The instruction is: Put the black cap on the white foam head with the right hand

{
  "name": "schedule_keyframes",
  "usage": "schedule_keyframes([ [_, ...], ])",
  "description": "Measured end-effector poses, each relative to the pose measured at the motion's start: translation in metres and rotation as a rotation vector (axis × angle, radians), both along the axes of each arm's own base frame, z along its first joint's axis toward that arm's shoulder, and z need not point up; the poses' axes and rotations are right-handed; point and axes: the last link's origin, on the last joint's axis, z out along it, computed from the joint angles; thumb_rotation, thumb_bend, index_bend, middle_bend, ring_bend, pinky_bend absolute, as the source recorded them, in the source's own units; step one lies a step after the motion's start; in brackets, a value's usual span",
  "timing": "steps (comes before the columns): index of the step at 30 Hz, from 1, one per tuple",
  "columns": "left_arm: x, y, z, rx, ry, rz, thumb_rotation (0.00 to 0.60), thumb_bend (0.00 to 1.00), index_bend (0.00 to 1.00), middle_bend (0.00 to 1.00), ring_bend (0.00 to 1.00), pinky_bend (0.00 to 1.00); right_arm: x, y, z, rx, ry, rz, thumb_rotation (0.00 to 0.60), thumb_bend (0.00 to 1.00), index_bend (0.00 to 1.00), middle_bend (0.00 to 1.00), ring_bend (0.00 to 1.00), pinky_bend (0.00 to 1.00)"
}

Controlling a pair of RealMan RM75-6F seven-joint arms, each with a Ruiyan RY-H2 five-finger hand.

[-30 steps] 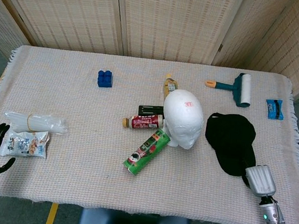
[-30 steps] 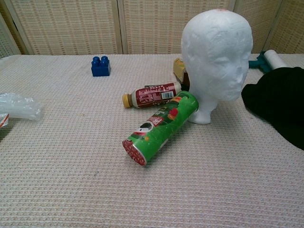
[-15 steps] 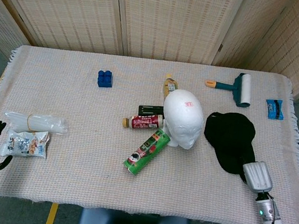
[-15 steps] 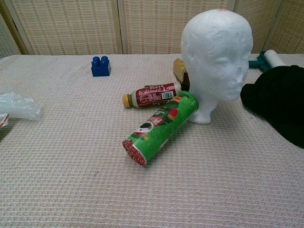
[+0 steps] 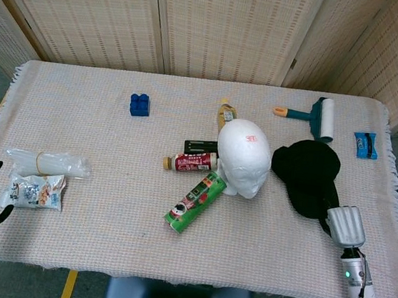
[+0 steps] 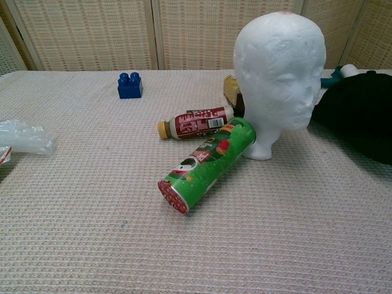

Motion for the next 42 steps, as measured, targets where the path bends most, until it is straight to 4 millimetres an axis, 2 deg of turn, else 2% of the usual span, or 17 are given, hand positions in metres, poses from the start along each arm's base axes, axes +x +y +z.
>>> schedule_keyframes([
  [14,-0.002,0.001,0.000,0.022,0.010,0.005,0.600,0.22,0.00,0.16,0.16,0.10,0.007,-0.020,0.006,-0.064,-0.137,-0.018,0.600,0.41,0.47,1.00,1.00,1.00],
  [28,-0.004,0.002,0.003,0.027,0.011,0.011,0.600,0.22,0.00,0.16,0.16,0.10,0.016,-0.030,0.011,-0.122,-0.217,0.003,0.600,0.43,0.79,1.00,1.00,1.00],
  [42,-0.002,0.001,0.004,0.023,-0.002,0.007,0.600,0.22,0.00,0.16,0.16,0.10,0.033,-0.043,0.035,-0.247,-0.293,0.097,0.600,0.43,0.89,1.00,1.00,1.00],
])
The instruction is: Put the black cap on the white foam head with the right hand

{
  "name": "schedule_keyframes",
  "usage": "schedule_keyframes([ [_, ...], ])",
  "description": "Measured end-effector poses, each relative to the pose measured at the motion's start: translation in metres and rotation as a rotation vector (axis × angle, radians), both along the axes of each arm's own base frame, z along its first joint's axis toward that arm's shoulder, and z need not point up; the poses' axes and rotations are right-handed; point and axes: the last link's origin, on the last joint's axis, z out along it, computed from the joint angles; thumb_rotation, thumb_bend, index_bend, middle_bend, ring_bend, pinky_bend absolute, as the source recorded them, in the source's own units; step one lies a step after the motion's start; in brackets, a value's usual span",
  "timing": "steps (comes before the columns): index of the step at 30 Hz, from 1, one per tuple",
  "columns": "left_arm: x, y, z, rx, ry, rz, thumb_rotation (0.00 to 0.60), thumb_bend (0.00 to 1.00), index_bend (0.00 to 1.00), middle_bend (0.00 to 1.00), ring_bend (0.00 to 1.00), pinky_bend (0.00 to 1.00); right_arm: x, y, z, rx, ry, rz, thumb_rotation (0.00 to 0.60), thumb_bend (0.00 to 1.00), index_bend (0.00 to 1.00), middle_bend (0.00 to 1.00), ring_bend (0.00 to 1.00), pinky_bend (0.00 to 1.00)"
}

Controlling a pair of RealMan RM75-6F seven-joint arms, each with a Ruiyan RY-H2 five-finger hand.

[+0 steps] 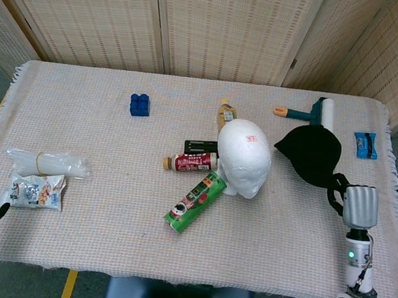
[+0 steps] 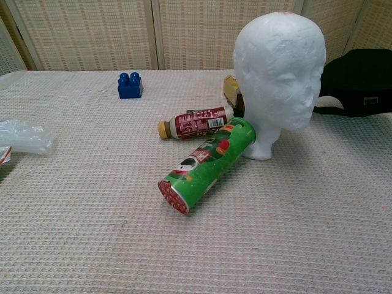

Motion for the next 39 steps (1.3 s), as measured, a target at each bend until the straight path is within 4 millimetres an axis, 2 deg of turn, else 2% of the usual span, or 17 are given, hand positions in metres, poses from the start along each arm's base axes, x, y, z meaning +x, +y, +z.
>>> schedule_keyframes([
  [15,0.002,-0.001,0.002,0.001,-0.012,-0.006,0.600,0.22,0.00,0.15,0.16,0.10,0.019,-0.021,0.048,-0.180,-0.046,0.103,0.600,0.43,0.90,1.00,1.00,1.00],
  [20,0.003,-0.001,0.003,0.000,-0.018,-0.009,0.600,0.22,0.00,0.15,0.16,0.10,0.036,-0.033,0.061,-0.231,-0.056,0.164,0.600,0.43,0.90,1.00,1.00,1.00],
  [24,0.004,-0.002,0.002,-0.004,-0.019,-0.011,0.600,0.22,0.00,0.15,0.16,0.10,0.060,-0.042,0.066,-0.258,-0.060,0.250,0.600,0.43,0.90,1.00,1.00,1.00],
  [30,0.004,-0.002,0.002,-0.005,-0.024,-0.012,0.600,0.22,0.00,0.15,0.16,0.10,0.107,-0.048,0.063,-0.271,-0.068,0.390,0.600,0.43,0.90,1.00,1.00,1.00],
  [35,0.006,-0.003,0.004,-0.003,-0.034,-0.018,0.600,0.22,0.00,0.16,0.16,0.10,0.153,-0.041,0.057,-0.254,-0.067,0.480,0.600,0.43,0.90,1.00,1.00,1.00],
  [39,0.008,-0.004,0.007,-0.001,-0.048,-0.023,0.600,0.22,0.00,0.16,0.16,0.10,0.184,-0.026,0.053,-0.235,-0.038,0.536,0.600,0.43,0.90,1.00,1.00,1.00],
])
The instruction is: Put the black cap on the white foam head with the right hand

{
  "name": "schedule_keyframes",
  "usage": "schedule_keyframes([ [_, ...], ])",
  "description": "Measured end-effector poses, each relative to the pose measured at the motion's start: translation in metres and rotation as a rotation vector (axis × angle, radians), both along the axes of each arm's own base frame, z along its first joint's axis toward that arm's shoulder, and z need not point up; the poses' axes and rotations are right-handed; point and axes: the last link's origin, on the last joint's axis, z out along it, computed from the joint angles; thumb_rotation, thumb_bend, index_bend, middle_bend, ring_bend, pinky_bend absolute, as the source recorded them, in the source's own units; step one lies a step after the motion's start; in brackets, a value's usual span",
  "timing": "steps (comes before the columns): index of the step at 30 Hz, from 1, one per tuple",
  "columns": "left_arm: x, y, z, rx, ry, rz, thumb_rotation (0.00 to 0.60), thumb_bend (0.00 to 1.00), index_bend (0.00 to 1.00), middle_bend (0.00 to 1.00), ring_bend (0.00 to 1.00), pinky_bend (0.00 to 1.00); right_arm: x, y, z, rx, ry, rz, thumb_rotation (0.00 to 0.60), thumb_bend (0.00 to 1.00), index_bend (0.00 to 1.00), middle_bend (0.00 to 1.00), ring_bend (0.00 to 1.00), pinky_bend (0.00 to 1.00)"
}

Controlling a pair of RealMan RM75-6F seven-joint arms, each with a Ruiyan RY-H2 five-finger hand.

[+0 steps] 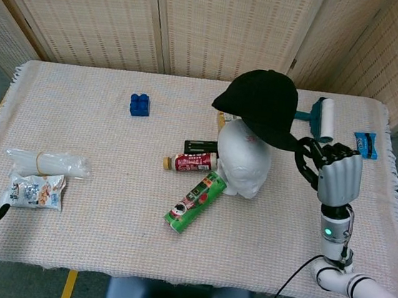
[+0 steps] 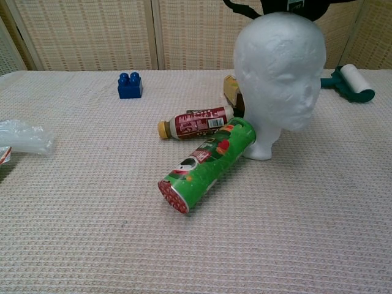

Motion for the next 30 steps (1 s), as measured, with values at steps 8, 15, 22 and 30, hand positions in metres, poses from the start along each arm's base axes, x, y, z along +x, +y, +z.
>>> schedule_keyframes([
  [8,0.004,-0.002,0.010,0.016,-0.030,-0.011,0.600,0.22,0.00,0.16,0.16,0.10,0.008,0.029,-0.017,0.029,0.152,0.045,0.600,0.43,0.91,1.00,1.00,1.00],
  [15,0.005,-0.003,0.013,0.024,-0.036,-0.014,0.600,0.22,0.00,0.16,0.17,0.10,-0.008,0.034,-0.032,0.046,0.219,0.016,0.600,0.43,0.91,1.00,1.00,1.00],
  [22,0.005,-0.002,0.013,0.020,-0.038,-0.013,0.600,0.22,0.00,0.16,0.17,0.10,-0.017,0.041,-0.040,0.068,0.244,0.012,0.600,0.43,0.91,1.00,1.00,1.00],
  [30,0.005,0.000,0.016,0.035,-0.050,-0.008,0.600,0.22,0.00,0.16,0.17,0.10,-0.037,0.053,-0.051,0.097,0.287,-0.006,0.600,0.43,0.92,1.00,1.00,1.00],
])
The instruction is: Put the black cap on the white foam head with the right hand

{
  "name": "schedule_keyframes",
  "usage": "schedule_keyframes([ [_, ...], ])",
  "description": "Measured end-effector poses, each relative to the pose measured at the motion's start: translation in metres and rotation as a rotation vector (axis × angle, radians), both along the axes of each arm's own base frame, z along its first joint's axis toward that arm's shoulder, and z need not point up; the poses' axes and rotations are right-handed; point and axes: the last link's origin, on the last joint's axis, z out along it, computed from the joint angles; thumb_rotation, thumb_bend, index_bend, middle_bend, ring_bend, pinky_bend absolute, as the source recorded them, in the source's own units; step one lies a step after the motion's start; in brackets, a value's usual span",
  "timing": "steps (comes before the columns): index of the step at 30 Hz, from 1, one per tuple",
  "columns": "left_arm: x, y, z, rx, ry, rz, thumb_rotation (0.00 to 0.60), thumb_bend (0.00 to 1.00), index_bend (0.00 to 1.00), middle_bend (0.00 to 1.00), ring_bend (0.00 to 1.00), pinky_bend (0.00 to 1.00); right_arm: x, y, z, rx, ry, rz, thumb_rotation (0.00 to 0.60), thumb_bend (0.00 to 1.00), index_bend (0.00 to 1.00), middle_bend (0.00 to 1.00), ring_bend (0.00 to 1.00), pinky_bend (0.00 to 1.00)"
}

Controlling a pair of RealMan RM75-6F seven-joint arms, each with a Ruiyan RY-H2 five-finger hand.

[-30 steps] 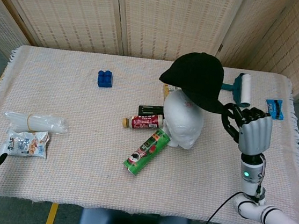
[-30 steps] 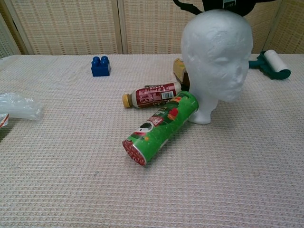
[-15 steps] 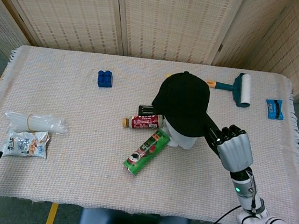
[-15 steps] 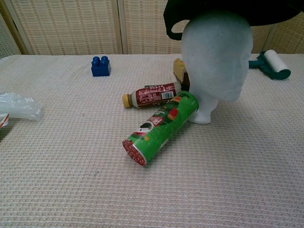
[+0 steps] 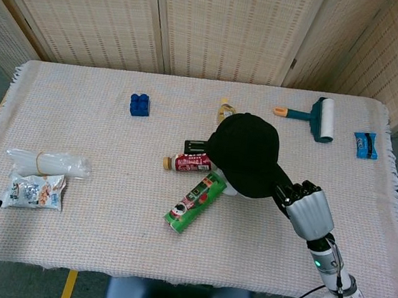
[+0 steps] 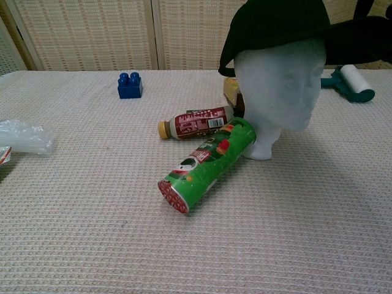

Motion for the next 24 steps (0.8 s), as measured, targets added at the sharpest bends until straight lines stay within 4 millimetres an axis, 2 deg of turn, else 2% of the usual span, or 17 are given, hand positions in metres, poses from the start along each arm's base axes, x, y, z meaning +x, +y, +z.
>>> schedule_keyframes([
  [5,0.001,0.000,0.001,0.003,-0.004,-0.004,0.600,0.22,0.00,0.16,0.17,0.10,-0.008,0.003,-0.005,0.001,0.028,-0.016,0.600,0.42,0.88,1.00,1.00,1.00],
  [8,0.001,0.000,0.001,0.005,-0.003,-0.004,0.600,0.22,0.00,0.16,0.17,0.10,-0.010,0.004,-0.004,-0.009,0.039,-0.010,0.600,0.35,0.61,1.00,1.00,1.00],
  [10,0.001,0.000,0.002,0.006,-0.004,-0.004,0.600,0.22,0.00,0.16,0.17,0.10,-0.012,0.004,-0.003,-0.023,0.056,-0.009,0.600,0.26,0.26,1.00,1.00,1.00],
  [11,0.001,0.000,0.002,0.007,-0.003,-0.003,0.600,0.22,0.00,0.16,0.17,0.10,-0.013,0.004,-0.002,-0.030,0.065,-0.013,0.600,0.22,0.15,1.00,1.00,1.00],
  [12,0.001,0.000,0.002,0.007,-0.003,-0.003,0.600,0.22,0.00,0.17,0.17,0.11,-0.015,0.005,-0.001,-0.036,0.075,-0.018,0.600,0.18,0.05,1.00,1.00,1.00],
  [13,0.001,0.000,0.002,0.007,-0.003,-0.003,0.600,0.22,0.00,0.17,0.17,0.11,-0.016,0.006,0.001,-0.040,0.085,-0.026,0.600,0.14,0.01,0.99,1.00,1.00],
  [18,0.001,0.000,0.001,0.007,-0.002,-0.005,0.600,0.22,0.00,0.17,0.17,0.10,-0.025,0.015,0.008,-0.027,0.109,-0.059,0.600,0.05,0.00,0.93,0.98,1.00],
  [24,0.001,-0.001,0.000,0.004,0.002,-0.004,0.600,0.22,0.00,0.17,0.17,0.10,-0.043,0.038,0.025,-0.019,0.121,-0.103,0.600,0.03,0.00,0.87,0.94,1.00],
])
